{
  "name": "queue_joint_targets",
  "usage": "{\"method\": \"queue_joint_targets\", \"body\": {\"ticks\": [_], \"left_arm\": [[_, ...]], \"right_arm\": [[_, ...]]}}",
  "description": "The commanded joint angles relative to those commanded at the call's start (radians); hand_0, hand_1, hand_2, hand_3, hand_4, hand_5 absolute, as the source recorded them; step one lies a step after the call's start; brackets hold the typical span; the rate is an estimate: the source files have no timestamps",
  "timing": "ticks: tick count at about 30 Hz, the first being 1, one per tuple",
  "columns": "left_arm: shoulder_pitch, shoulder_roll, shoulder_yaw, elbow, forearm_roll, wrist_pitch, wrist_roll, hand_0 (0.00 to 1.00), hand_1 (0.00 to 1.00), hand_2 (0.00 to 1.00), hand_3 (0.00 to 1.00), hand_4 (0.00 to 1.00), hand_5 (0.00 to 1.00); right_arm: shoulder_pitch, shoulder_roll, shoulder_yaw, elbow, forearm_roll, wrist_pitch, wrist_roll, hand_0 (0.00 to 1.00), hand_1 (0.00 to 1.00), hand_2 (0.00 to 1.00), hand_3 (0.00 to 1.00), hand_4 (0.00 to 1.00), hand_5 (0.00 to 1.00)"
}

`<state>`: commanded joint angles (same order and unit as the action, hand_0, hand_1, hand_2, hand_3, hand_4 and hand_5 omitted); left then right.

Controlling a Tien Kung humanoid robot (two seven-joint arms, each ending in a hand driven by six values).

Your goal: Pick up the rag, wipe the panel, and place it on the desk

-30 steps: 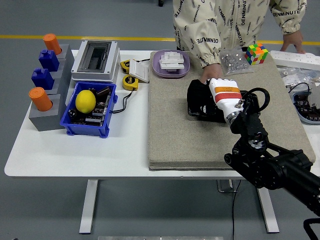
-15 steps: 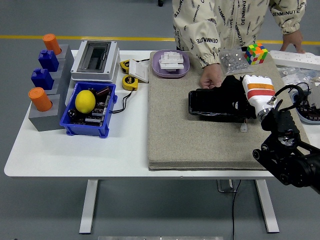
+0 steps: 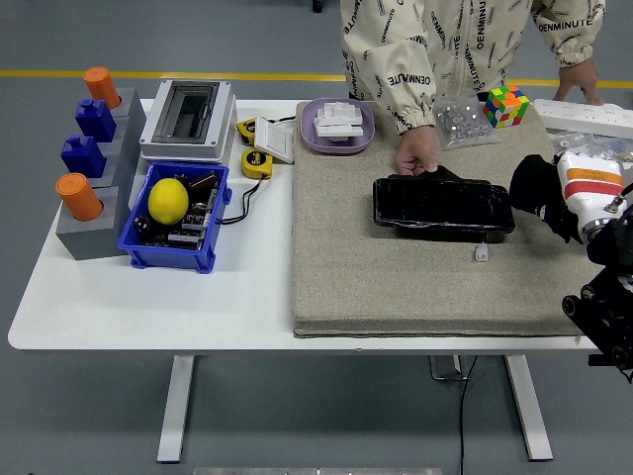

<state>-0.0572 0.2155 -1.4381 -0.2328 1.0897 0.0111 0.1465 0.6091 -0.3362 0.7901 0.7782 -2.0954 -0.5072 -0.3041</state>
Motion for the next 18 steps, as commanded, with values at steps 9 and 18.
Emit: {"method": "queue_joint_targets", "body": {"ticks": [9,18], "left_arm": [[0.001,0.0,-0.003,0.0,0.002,0.0,0.0,0.605,0.636,0.637,0.561,0.629,0.448],[0.004,0.0,-0.004,0.001,0.002,0.0,0.001,0.605,0.636,0.637,0.562,0.63,0.448]], "right_arm": [[0.001,-0.01,0.014,0.013,-0.012,0.002,-0.002,0.308,0.414,0.449,0.47,0.931,0.045],[0.012,0.035,0.011,0.031,-0.017,0.001,-0.006,0.309,0.414,0.449,0.47,0.933,0.045]]}}
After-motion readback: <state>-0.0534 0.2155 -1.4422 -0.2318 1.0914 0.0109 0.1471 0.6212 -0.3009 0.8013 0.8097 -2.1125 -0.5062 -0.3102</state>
